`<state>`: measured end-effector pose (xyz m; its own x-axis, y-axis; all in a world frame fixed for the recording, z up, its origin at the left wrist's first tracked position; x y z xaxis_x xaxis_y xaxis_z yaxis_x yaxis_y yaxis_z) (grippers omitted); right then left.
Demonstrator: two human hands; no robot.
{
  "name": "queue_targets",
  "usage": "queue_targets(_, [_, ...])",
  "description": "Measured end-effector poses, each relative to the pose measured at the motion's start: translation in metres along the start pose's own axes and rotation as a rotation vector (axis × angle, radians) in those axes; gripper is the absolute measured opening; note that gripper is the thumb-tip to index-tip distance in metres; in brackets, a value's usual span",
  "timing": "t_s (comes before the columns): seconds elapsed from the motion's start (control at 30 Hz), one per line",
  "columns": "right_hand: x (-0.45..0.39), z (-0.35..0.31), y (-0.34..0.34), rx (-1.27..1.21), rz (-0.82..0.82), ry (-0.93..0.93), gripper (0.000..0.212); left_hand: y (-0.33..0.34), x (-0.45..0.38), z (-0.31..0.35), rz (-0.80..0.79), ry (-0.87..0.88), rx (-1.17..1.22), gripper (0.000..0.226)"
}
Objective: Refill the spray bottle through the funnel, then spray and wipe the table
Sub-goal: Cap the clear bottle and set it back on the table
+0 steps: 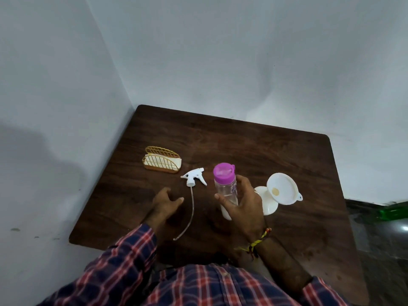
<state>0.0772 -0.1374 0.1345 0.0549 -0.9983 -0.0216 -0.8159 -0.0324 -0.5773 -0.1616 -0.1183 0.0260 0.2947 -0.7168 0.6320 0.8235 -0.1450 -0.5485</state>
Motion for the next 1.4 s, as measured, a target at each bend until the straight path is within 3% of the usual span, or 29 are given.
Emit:
queue_targets(0.17, [-0.031, -0.009, 0.008, -0.035, 0.036, -0.018, 0.055, -0.020, -0.021, -0.006, 0.033, -0.087, -0.455, 0.120])
queue_targets(0.3, [-0.065, -0.017, 0.025, -0.063, 0.063, -0.021, 0.058, -0.033, -0.033, -0.010, -0.028, -0.129, -0.503, 0.134])
queue_targets(0.77, [-0.226, -0.054, 0.123, -0.184, 0.124, 0.045, 0.061, -0.037, -0.062, -0.014, -0.220, -0.182, -0.500, 0.140])
queue_targets(1.0, [-0.296, -0.056, 0.164, -0.169, 0.130, 0.090, 0.063, -0.031, -0.068, -0.024, -0.217, -0.153, -0.479, 0.141])
queue_targets(1.4, [-0.315, -0.045, 0.181, -0.029, 0.154, 0.094, 0.064, -0.033, -0.070, -0.026, -0.260, -0.151, -0.459, 0.138])
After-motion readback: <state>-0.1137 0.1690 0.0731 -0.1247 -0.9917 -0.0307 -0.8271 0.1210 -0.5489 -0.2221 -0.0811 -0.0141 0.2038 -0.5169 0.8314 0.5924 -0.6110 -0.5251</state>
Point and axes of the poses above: each hand's wrist, its own x-axis away from the middle knuckle, its own y-axis out of the palm, z = x × y, the point moved 2 cm from there along -x, towards the middle knuckle, and after that the axes turned 5 degrees about -z, right-handed, at the moved point
